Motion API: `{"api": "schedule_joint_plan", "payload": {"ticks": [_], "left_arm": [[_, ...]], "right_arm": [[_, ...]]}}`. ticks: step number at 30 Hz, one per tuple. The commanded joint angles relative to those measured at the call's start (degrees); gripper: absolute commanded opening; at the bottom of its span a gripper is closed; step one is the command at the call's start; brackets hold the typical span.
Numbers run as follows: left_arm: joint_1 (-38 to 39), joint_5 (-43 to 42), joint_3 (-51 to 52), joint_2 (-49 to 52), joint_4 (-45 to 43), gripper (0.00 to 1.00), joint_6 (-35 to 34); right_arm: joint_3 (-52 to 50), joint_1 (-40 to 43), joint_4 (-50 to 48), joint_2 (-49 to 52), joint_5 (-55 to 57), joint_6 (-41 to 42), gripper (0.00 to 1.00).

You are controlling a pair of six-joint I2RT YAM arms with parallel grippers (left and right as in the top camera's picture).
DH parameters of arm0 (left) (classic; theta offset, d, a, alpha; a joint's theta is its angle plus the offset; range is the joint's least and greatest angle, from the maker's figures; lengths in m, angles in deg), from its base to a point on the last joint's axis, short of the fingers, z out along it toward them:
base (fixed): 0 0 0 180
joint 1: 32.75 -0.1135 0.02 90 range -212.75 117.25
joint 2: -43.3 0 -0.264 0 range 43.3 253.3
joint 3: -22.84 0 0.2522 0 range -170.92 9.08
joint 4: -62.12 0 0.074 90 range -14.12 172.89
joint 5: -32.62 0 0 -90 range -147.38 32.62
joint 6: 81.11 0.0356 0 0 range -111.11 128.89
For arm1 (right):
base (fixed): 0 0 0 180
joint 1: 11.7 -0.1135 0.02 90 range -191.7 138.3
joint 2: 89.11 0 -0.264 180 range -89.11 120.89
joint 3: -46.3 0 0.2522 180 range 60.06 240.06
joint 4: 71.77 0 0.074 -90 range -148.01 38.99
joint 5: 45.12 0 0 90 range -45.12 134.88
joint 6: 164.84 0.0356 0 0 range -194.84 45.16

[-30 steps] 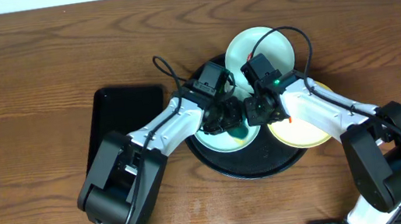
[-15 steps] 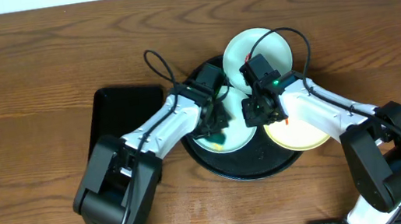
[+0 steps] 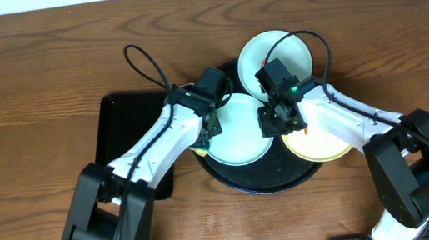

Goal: Clean dirty plates on tray and stack at the side
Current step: 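Scrub the front pale green plate with the sponge in the left gripper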

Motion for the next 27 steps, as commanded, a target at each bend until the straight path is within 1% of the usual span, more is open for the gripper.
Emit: {"api": "schedule_joint_plan", "payload": {"ticks": [1,4,5,9,13,16,17,23,27], "left_arm": [[-1.3,5.3,1.0,-3.7,0.7,0.08,-0.5],[-1.9,-2.7,1.0,-8.5,0.9,0.07,1.6],[-2.2,-4.0,1.0,-10.1,1.4,0.07,2.2],[-5.6,-5.3,1.0,-16.8,5.0,0.08,2.4],[-12.8,-5.3,1.1,-22.2,8.5,0.07,7.0],[-18.6,-5.6,1.5,-22.9,10.4,0.07,10.0],[-20.7,-7.0,2.0,-22.8,10.5,0.08,11.5],[-31.5,-20.9,7.3,-20.9,7.4,0.07,18.6],[-36.2,-29.0,9.5,-20.1,4.5,0.08,24.2]], "right_arm": [[-0.7,0.3,1.7,0.9,4.4,-1.5,0.01],[-0.7,0.3,1.7,0.9,4.4,-1.5,0.01],[-0.7,0.3,1.6,0.9,4.4,-1.5,0.01],[-0.2,0.3,1.6,0.8,4.4,-2.1,0.01],[1.2,0.3,2.3,-0.6,4.4,-5.0,0.01],[1.9,0.3,2.4,-3.4,5.3,-5.6,0.01],[2.1,0.3,2.5,-4.5,5.9,-5.6,0.01],[3.9,0.0,1.5,-11.9,6.8,-13.5,0.01],[4.8,-1.2,-0.5,-14.4,7.9,-17.4,0.01]]}}
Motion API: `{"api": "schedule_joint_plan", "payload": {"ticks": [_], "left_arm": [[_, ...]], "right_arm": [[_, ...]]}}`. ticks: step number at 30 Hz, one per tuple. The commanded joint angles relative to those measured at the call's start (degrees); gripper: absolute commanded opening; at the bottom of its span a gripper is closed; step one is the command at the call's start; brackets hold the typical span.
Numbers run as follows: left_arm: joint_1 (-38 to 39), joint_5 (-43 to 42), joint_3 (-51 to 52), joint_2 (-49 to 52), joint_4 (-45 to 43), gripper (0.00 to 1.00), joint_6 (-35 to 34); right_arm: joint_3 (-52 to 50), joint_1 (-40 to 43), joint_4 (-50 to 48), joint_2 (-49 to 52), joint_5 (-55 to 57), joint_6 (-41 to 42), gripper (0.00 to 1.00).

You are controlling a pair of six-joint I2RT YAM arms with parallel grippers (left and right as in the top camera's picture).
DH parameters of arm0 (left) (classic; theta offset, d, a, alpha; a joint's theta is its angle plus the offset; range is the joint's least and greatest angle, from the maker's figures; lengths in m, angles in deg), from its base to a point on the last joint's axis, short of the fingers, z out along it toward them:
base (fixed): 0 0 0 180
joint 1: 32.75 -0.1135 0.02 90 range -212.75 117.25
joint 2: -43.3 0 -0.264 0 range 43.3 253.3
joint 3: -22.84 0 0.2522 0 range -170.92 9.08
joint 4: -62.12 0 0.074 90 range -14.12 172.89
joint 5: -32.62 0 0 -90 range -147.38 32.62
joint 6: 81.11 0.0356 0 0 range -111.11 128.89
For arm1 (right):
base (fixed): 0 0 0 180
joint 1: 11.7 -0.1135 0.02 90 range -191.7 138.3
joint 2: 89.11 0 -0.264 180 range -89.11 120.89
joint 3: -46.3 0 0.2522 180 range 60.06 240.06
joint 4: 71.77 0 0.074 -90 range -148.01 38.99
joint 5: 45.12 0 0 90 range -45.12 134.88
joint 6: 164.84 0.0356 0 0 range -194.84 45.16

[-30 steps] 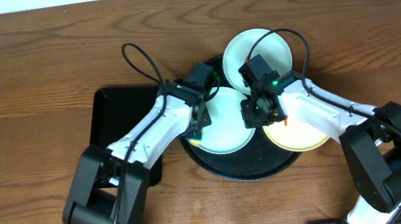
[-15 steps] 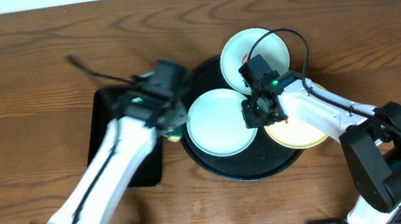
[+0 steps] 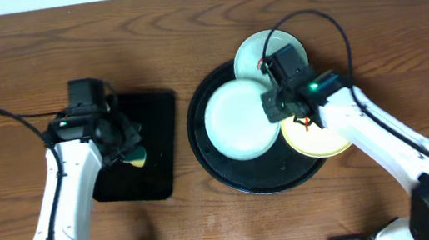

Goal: Clean dirty plates on tray and stack at the side
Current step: 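Scrub the front pale green plate with the sponge in the left gripper, then lift the cleaned pale green plate with the right gripper to the right side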

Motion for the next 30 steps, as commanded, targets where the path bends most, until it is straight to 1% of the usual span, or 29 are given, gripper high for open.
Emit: {"api": "schedule_joint_plan", "payload": {"ticks": [1,4,9,12,13,14,15,20,24,27,28,30], "left_arm": [[-3.3,-9.9,0.8,0.4,-1.0,0.09,7.6],[-4.6,-9.9,0.8,0.4,-1.0,0.12,8.0],[-4.6,-9.9,0.8,0.3,-0.9,0.17,8.0],[-4.7,-9.9,0.5,0.0,-0.7,0.46,8.0],[-4.6,-9.9,0.2,-0.2,-0.5,0.59,8.0],[-4.6,-9.9,-0.2,-0.6,-0.1,0.65,8.0],[-4.6,-9.9,-0.7,-1.0,0.3,0.68,8.0],[-4.6,-9.9,-3.2,-5.3,3.6,0.71,8.0],[-4.6,-10.1,-3.4,-11.6,5.1,0.71,8.0],[-4.7,-13.0,-3.4,-18.4,5.5,0.72,7.3],[-4.6,-13.6,-3.4,-20.1,5.4,0.75,6.6],[-4.6,-14.4,-3.4,-23.4,5.3,0.77,5.9]], "right_arm": [[1.7,-1.1,-1.3,-2.1,2.7,-5.5,0.01],[1.7,-1.2,-1.6,-2.3,4.2,-5.5,0.01],[1.7,-1.4,-2.5,-2.3,4.3,-5.4,0.01],[1.7,-2.1,-3.5,-2.3,4.2,-3.5,0.01],[1.7,-2.3,-3.8,-2.3,4.0,-2.8,0.01],[1.7,-2.6,-4.0,-2.3,3.9,-2.4,0.01],[1.7,-2.7,-4.2,-2.3,3.9,-2.2,0.01],[1.7,-3.7,-7.3,-2.3,3.8,-1.0,0.01],[1.7,-6.0,-14.6,-2.1,1.7,3.0,0.01],[1.7,-9.5,-22.4,-0.7,1.7,3.8,0.01],[1.7,-10.4,-24.5,0.0,1.7,3.8,0.01],[1.7,-12.5,-28.9,1.7,1.8,3.8,0.01]]}}
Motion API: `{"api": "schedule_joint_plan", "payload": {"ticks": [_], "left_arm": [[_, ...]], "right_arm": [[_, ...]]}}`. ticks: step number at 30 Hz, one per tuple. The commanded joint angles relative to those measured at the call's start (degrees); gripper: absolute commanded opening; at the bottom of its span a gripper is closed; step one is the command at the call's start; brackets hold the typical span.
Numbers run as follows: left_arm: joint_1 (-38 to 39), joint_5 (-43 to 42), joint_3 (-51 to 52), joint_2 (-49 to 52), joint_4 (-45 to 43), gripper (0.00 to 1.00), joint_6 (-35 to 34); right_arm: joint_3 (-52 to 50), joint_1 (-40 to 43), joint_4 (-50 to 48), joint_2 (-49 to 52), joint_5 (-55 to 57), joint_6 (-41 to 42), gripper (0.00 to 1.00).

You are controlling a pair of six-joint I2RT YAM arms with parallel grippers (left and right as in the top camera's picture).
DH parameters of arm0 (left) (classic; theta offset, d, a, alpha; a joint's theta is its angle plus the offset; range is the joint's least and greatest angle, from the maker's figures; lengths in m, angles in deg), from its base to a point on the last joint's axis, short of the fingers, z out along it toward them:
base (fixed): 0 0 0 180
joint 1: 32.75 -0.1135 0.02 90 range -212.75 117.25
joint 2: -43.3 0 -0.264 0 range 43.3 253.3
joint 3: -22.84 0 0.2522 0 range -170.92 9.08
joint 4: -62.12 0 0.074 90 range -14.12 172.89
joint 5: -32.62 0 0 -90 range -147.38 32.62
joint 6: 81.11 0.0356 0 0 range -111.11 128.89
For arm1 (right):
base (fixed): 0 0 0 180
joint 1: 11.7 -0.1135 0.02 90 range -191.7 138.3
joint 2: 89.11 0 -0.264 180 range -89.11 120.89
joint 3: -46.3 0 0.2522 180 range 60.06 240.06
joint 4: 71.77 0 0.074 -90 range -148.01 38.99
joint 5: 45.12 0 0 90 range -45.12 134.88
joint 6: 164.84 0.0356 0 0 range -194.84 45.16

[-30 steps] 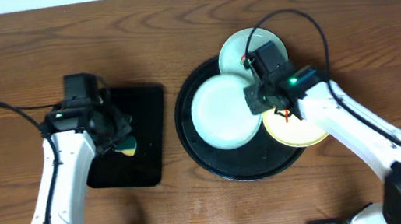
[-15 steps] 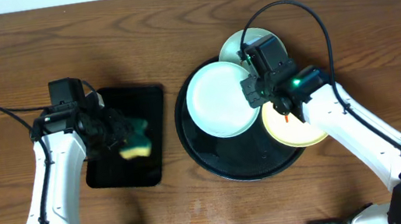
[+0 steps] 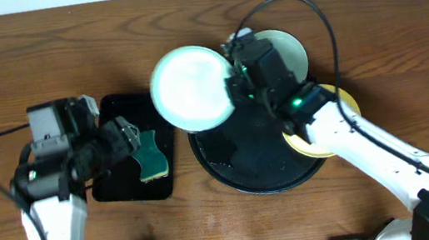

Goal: Clean dirty plates on tray and stack at the side
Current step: 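Lift the cleaned pale green plate with the right gripper to the right side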

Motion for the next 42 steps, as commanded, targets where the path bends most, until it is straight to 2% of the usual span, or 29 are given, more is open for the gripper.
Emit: {"api": "schedule_joint_plan", "payload": {"ticks": [1,4,7,16,21,25,42], "left_arm": [[-0.3,-3.3,-1.6,-7.2,0.1,0.77,-1.7],[-0.3,-3.3,-1.6,-11.7,0.2,0.80,-2.2],[-0.3,-3.3,-1.6,-15.6,0.2,0.80,-2.2],[-0.3,-3.2,-1.6,-21.2,0.4,0.80,-2.2],[-0.3,-3.2,-1.6,-21.1,0.4,0.80,-2.1],[-0.3,-3.2,-1.6,-21.0,0.3,0.80,-2.1],[-0.3,-3.2,-1.6,-21.0,0.3,0.81,-2.1]], "right_arm": [[0.6,-4.5,-6.4,3.6,-0.9,1.9,0.01],[0.6,-7.8,-13.6,7.3,-0.9,1.2,0.01],[0.6,-11.0,-19.9,10.7,0.3,-3.8,0.01],[0.6,-18.5,-31.9,12.4,12.3,-30.8,0.01],[0.6,-21.0,-34.5,11.5,19.7,-37.5,0.01],[0.6,-21.8,-36.1,10.7,23.6,-38.9,0.01],[0.6,-21.9,-42.0,9.8,24.0,-41.9,0.01]]}}
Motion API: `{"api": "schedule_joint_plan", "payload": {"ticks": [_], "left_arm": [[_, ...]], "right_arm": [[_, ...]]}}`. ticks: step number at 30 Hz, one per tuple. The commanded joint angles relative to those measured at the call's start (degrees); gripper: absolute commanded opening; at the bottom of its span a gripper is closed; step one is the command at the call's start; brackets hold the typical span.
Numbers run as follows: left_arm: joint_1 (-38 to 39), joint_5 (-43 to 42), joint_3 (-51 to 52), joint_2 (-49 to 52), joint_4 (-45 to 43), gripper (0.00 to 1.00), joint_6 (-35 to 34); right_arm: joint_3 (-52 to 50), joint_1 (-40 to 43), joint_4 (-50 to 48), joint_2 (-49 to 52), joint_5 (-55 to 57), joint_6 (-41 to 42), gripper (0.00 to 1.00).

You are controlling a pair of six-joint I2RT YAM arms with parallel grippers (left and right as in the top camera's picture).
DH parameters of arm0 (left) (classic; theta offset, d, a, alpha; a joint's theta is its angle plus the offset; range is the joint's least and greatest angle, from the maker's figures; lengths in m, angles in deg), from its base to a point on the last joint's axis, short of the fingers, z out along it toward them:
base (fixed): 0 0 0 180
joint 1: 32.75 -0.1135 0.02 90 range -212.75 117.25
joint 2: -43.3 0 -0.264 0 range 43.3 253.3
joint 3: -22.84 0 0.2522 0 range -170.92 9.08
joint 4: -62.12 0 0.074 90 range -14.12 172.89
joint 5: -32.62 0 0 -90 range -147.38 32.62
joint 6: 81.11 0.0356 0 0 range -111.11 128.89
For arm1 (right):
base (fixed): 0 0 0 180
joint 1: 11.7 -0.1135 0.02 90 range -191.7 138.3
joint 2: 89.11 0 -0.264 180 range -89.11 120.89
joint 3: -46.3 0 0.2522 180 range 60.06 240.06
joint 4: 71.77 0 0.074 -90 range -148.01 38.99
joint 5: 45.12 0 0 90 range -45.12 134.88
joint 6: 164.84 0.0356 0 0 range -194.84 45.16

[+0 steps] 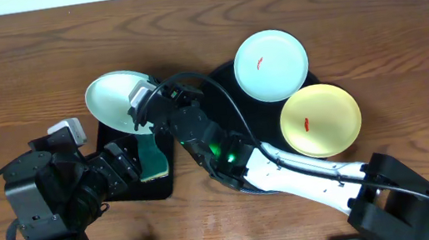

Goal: Clean dirty plates on tray and stack at the side
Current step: 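Lift the cleaned pale green plate with the right gripper to the right side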

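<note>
My right gripper [143, 105] is shut on the rim of a clean pale green plate [111, 101], holding it tilted above the table left of the round black tray [220, 81]. On that tray lie a pale green plate [271, 64] and a yellow plate [320, 119], each with a red smear. A green and yellow sponge [151, 156] rests on the small black rectangular tray [160, 185]. My left gripper [119, 171] sits just left of the sponge, open and holding nothing.
The right arm [289, 168] stretches across the round tray from the lower right and hides most of it. The left arm is raised close to the camera at the lower left. Bare wooden table surrounds both trays.
The right gripper has carried the clean plate further left, from the round tray's upper left edge to over the small tray's top. The left arm has drawn back toward the lower left.
At first the left gripper held the sponge on the pale green plate on the round tray while the right gripper held its rim. Then the left gripper was at the small tray with the sponge. Then the sponge lay there, released, and the right gripper held the plate aloft, now further left.
</note>
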Motion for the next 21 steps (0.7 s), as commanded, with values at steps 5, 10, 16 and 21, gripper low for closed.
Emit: {"api": "schedule_joint_plan", "payload": {"ticks": [5,10,16,21], "left_arm": [[-0.3,-0.7,-1.4,0.0,0.0,0.81,-0.5],[-0.3,-0.7,-1.4,0.0,0.0,0.80,-0.5],[-0.3,-0.7,-1.4,0.0,0.0,0.81,-0.5],[-0.3,-0.7,-1.4,0.0,0.0,0.81,-0.5]], "right_arm": [[0.6,-0.3,-1.6,-1.8,1.0,-1.4,0.01],[0.6,-0.2,-1.6,-1.8,1.0,-1.4,0.01],[0.6,-0.2,-1.6,-1.8,1.0,-2.3,0.01],[0.6,-0.2,-1.6,-1.8,1.1,-2.4,0.01]]}}
